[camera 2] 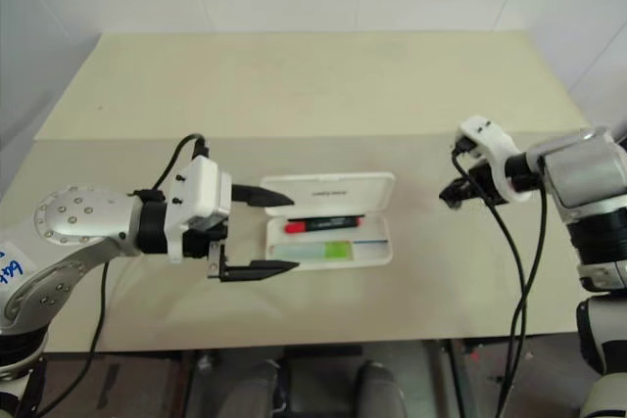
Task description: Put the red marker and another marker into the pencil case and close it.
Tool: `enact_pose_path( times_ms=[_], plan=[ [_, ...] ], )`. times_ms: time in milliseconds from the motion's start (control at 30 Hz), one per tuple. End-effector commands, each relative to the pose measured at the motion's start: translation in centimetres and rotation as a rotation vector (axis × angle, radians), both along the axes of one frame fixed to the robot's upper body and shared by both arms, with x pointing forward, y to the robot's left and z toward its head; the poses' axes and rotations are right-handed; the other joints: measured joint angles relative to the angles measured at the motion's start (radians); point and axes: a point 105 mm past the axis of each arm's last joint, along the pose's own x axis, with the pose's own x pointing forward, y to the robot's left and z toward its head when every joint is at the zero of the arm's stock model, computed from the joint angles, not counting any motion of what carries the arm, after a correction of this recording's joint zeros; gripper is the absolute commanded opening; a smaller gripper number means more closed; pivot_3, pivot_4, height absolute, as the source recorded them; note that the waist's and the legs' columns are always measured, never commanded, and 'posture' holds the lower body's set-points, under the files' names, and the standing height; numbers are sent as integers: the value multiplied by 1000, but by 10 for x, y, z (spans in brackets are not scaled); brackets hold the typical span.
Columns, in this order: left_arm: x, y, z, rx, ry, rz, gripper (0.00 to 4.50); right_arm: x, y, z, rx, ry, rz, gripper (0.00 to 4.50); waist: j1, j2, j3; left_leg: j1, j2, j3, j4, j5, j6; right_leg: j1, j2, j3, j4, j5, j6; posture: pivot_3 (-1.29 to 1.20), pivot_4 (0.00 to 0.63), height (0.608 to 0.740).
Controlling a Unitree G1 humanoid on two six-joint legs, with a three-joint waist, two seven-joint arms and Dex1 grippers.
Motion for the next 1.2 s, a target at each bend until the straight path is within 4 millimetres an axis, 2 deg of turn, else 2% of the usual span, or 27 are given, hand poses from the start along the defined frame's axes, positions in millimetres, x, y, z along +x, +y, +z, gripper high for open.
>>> enact_pose_path(
  times_ms=[33,133,300,367,500,800,1200],
  plan=[
    [0,3,5,-2,-33,5,4500,-34,27,32,50,-21,195,341,1,0,0,0,0,0,0,0,0,0,0,0,0,0,0,0,150,740],
    [1,5,1,12,-21,7,4500,-56,49,19,35,44,313,341,0,-1,0,0,0,0,0,0,0,0,0,0,0,0,0,0,150,740],
    [4,6,-5,54,-12,24,4500,-68,73,5,58,85,390,341,1,-1,-1,0,0,0,2,0,0,0,0,0,0,0,0,0,150,740],
    [4,7,-8,63,-11,31,4500,-69,79,0,64,91,404,341,1,-1,-1,0,0,0,1,0,0,0,0,0,0,0,0,0,150,740],
    [3,7,-9,61,-5,38,4500,-59,93,-17,33,41,430,341,1,-1,-1,0,0,-1,1,0,0,0,0,0,0,0,0,0,150,740],
    [1,10,-10,65,-2,69,4500,-50,105,-45,-29,23,522,341,1,-2,-1,0,0,-1,2,0,0,0,0,0,1,0,0,0,150,740],
    [-1,14,-8,68,-7,98,4500,-44,107,-56,-91,-3,601,341,0,-2,-1,0,0,-1,2,0,0,0,0,0,1,0,0,0,150,740]
  ],
)
